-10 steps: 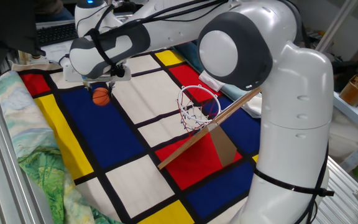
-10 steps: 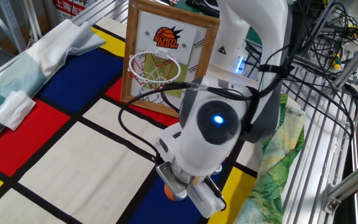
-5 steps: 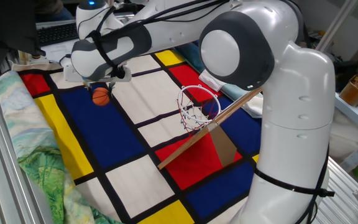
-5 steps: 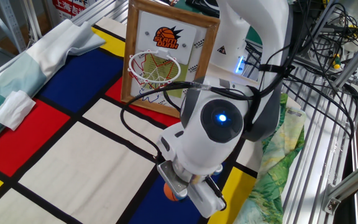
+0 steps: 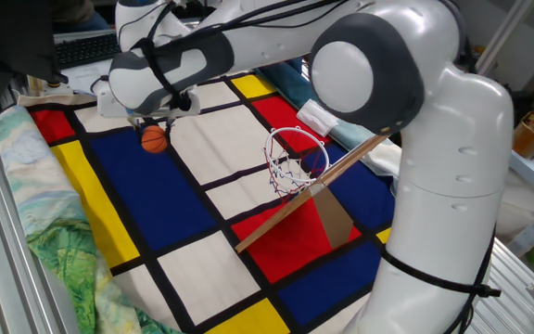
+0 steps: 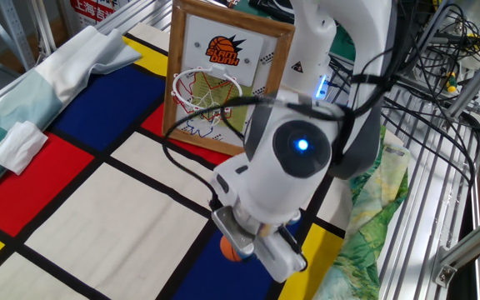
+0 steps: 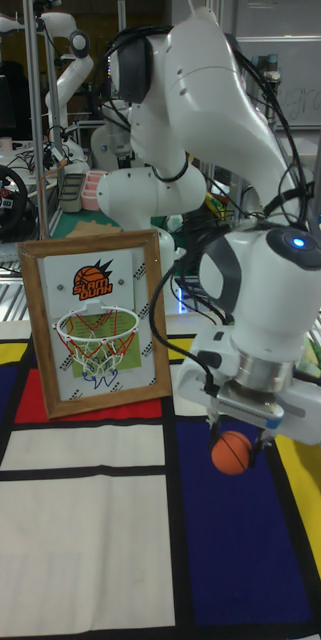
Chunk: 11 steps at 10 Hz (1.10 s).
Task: Grab a basketball, release it and shoot it into the basket
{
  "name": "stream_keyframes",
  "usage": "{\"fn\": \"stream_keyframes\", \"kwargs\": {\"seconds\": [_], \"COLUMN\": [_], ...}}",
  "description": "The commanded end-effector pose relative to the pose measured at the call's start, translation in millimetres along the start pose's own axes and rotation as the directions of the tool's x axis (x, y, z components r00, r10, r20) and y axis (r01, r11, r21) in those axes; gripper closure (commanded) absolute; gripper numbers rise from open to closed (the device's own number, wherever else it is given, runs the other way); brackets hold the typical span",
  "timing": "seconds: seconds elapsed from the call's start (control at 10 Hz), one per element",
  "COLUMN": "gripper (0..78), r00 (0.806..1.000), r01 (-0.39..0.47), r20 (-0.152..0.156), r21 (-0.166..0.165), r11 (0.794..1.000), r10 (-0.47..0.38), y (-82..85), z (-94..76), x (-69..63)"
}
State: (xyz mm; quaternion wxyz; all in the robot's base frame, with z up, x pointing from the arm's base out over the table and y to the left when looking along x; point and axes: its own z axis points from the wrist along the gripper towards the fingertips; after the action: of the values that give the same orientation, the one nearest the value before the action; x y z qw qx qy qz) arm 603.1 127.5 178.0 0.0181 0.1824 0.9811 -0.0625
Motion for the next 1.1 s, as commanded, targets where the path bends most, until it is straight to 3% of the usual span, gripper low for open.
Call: {"fn": "stream_keyframes", "kwargs": {"seconds": [0.1, 0.2, 0.3, 0.4, 0.5, 0.8, 1.1], "gripper": [76.2, 76.2, 76.2, 76.2, 76.2, 76.2, 76.2], "r00": [1.0, 0.999, 0.999, 0.998, 0.997, 0.995, 0.994], "r01": [0.015, 0.034, 0.04, 0.06, 0.072, 0.1, 0.104], "r20": [-0.014, -0.024, -0.024, -0.022, -0.024, -0.022, -0.029], "r21": [-0.011, -0.008, -0.008, -0.008, -0.013, -0.019, -0.033], "r11": [1.0, 0.999, 0.999, 0.998, 0.997, 0.995, 0.994], "r10": [-0.015, -0.035, -0.04, -0.06, -0.072, -0.1, -0.105], "y": [-42.0, -64.7, -70.7, -95.9, -108.0, -135.8, -147.9], "z": [-46.5, -64.5, -68.8, -83.0, -88.3, -97.1, -99.8], "x": [9.0, 9.1, 8.7, 7.8, 8.0, 12.3, 23.2]}}
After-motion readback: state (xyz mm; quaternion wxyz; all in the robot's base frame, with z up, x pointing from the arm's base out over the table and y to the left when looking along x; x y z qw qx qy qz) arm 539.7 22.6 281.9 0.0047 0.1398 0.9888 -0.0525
